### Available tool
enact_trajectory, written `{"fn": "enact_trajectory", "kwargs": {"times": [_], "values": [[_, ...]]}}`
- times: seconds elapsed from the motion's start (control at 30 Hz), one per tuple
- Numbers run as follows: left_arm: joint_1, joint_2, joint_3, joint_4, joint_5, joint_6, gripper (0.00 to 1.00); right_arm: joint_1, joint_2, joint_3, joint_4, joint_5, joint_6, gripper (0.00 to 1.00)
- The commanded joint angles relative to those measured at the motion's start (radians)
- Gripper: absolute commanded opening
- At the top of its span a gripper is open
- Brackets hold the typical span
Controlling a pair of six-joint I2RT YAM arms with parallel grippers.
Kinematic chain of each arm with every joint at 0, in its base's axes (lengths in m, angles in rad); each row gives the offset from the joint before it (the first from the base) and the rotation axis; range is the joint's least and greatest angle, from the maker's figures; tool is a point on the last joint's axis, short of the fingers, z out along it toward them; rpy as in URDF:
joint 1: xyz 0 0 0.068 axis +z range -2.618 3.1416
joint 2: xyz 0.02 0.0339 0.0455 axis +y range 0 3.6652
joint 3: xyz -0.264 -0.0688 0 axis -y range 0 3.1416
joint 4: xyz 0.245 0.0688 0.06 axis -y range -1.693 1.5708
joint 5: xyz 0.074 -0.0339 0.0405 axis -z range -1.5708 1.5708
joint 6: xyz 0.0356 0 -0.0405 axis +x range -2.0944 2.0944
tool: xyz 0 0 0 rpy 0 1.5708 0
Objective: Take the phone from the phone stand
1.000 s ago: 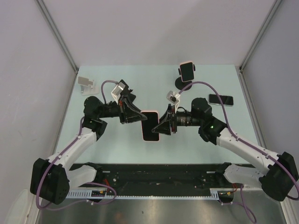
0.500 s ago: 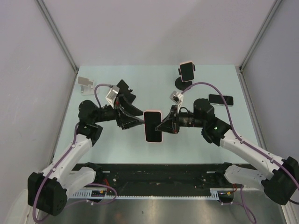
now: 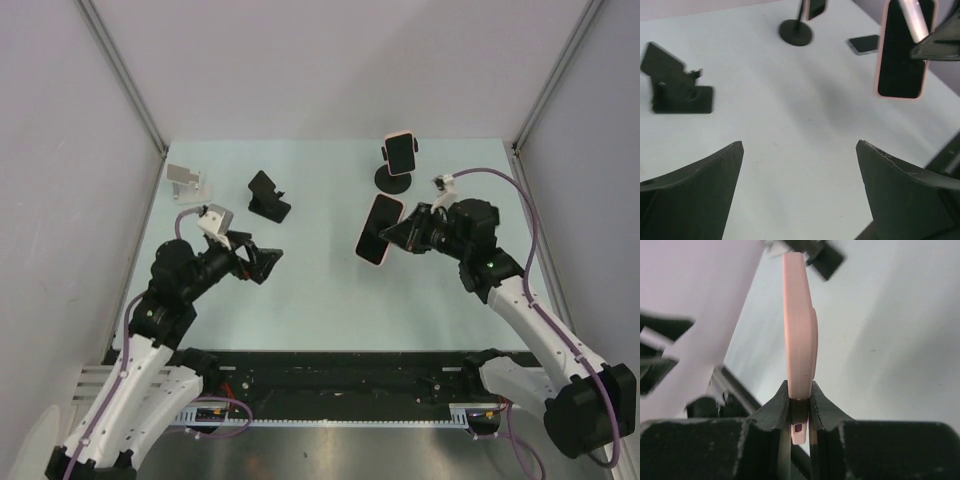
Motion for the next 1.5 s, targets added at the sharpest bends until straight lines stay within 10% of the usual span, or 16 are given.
{"fn": "enact_trajectory", "kwargs": {"times": [0.0,0.6,1.47], "values": [[-0.029,-0.122,-0.072,-0.130,-0.346,0.084,1.00,-0.136,-0.054,-0.086,0.130,0.086,0.245,0.00],[-0.158,-0.232,-0.088,-0.129,-0.566,0.122,1.00,-0.629,-0.066,-0.298,0.270,0.274,0.479,0.00],[-0.195,-0.123,-0.083,-0.118,-0.604,0.144,1.00,-0.839,0.642,-0.413,0.925,0.222,0.666,0.00]]}}
